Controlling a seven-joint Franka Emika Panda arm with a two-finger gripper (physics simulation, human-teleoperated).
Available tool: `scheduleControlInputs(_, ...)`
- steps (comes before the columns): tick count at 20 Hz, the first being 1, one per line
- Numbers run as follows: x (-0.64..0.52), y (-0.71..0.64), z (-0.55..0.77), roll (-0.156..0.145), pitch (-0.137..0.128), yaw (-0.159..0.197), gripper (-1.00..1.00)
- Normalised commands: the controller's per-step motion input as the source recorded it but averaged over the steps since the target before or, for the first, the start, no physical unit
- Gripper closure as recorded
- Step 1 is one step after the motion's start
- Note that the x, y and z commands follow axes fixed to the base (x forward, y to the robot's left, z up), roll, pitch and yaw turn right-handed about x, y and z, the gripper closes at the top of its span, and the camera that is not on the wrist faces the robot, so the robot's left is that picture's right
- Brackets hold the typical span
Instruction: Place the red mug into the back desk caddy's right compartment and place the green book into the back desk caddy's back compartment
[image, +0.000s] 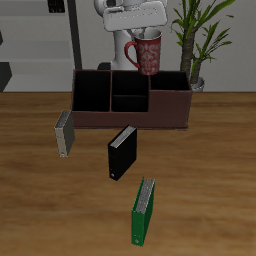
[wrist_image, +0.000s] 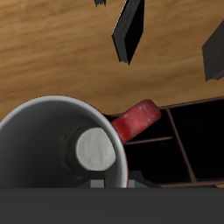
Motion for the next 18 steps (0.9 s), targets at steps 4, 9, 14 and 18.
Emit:
scheduleControlInputs(4, -0.01, 0.22, -0.1, -0.028, 0.012, 0.042, 1.0)
scheduleControlInputs(9, 0.01, 0.29, -0.07, 0.054, 0.016, 0.03, 1.0)
scheduleControlInputs(14, 0.04, 0.18, -0.03, 0.04, 0.02, -0.001, 1.0)
scheduleControlInputs(18, 0.01, 0.07, -0.01, 0.012, -0.005, 0.003, 1.0)
